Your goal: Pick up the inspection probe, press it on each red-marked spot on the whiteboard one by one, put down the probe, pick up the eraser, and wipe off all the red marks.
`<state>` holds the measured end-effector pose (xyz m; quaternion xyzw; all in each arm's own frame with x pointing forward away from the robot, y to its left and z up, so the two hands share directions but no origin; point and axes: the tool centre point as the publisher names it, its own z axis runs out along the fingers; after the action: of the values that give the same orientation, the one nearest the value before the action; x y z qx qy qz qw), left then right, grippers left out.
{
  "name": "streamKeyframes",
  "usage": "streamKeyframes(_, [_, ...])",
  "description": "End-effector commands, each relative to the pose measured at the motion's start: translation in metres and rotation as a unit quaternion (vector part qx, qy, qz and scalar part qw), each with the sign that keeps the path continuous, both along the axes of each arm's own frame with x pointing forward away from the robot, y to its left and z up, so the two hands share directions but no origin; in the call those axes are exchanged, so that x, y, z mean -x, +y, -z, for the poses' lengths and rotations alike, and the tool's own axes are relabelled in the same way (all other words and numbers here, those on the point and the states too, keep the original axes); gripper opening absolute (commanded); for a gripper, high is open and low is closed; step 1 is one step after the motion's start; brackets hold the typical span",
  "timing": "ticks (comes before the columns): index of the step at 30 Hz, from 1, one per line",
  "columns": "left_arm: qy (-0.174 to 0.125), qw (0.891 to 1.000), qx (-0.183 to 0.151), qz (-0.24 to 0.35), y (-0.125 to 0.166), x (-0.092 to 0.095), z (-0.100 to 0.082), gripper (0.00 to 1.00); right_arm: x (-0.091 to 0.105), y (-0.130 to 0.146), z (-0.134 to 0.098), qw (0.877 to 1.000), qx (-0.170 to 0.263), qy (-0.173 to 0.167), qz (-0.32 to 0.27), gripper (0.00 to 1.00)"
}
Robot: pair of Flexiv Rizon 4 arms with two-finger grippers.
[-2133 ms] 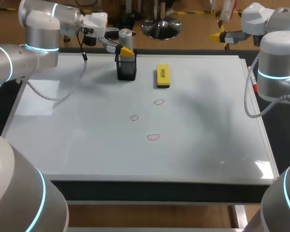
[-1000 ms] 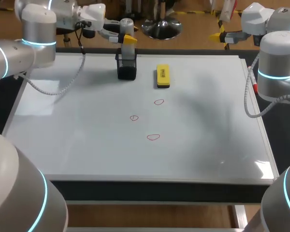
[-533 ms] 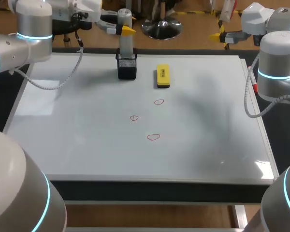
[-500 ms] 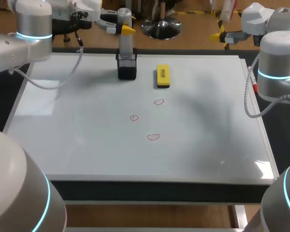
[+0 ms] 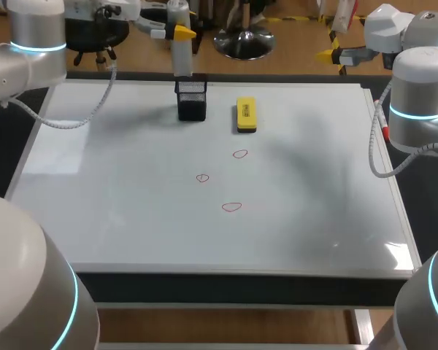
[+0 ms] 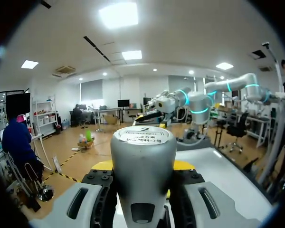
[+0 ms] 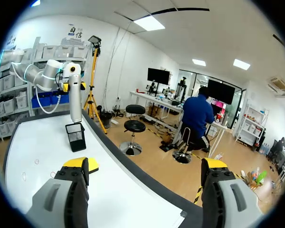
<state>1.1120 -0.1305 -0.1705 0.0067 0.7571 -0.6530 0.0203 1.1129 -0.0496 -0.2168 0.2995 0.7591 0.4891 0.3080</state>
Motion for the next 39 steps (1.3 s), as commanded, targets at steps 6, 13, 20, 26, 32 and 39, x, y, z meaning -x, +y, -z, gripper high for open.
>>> streamKeyframes(6, [-0.002,0.999,-0.012,-0.036,0.034,0.017,-0.01,0.0,0.0,0.0,0.0,1.0,0.0,0.0,-0.001,1.0])
streamKeyframes(13, [0.0,0.997,-0.019,-0.075,0.064,0.027,-0.008,0.0,0.0,0.0,0.0,1.0,0.0,0.0,-0.001,1.0])
streamKeyframes(20, [0.004,0.994,-0.024,-0.108,0.088,0.044,-0.003,0.0,0.0,0.0,0.0,1.0,0.0,0.0,-0.001,1.0])
streamKeyframes(26, [0.003,0.99,-0.026,-0.138,0.111,0.06,0.002,0.0,0.0,0.0,0.0,1.0,0.0,0.0,-0.001,1.0])
streamKeyframes(32, [-0.001,0.985,-0.026,-0.169,0.13,0.076,0.008,0.0,0.0,0.0,0.0,1.0,0.0,0.0,-0.001,1.0])
streamKeyframes(39, [-0.001,0.98,-0.02,-0.196,0.147,0.089,0.022,0.0,0.0,0.0,0.0,1.0,0.0,0.0,-0.001,1.0])
